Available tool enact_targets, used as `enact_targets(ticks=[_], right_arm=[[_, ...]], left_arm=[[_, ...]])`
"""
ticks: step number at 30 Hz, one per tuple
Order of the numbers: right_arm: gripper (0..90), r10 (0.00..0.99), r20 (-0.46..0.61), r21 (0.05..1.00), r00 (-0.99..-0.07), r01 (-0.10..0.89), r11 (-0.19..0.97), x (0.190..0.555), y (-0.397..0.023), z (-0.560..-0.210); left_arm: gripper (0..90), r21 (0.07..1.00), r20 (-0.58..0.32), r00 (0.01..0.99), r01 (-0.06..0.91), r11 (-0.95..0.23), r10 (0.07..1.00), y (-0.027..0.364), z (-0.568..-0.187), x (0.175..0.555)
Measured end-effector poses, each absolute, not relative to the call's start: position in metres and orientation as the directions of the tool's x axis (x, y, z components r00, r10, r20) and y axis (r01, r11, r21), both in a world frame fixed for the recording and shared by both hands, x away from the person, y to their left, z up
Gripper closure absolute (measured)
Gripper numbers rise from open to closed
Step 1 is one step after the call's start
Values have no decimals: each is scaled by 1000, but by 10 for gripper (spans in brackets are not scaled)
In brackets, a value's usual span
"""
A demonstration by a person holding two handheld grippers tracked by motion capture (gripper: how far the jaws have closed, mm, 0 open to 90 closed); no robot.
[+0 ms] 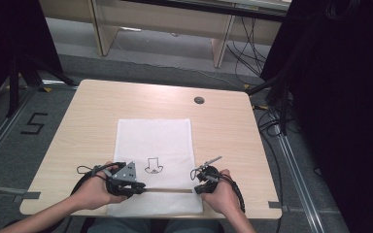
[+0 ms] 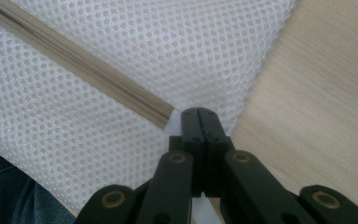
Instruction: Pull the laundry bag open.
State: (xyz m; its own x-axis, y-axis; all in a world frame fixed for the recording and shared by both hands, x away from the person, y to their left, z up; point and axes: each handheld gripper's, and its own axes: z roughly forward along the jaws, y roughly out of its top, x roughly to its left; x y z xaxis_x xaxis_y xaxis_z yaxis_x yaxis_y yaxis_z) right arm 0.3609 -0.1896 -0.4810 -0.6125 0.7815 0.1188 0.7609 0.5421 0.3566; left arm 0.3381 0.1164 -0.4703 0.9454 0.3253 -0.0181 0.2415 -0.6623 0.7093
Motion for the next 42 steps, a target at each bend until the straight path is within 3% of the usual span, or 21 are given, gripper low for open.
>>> enact_targets(ticks=[42], right_arm=[[900, 796, 117, 343, -595, 776, 530, 360, -188, -480]], left_arm=[[818, 684, -29, 897, 340, -645, 442, 179, -469, 336]])
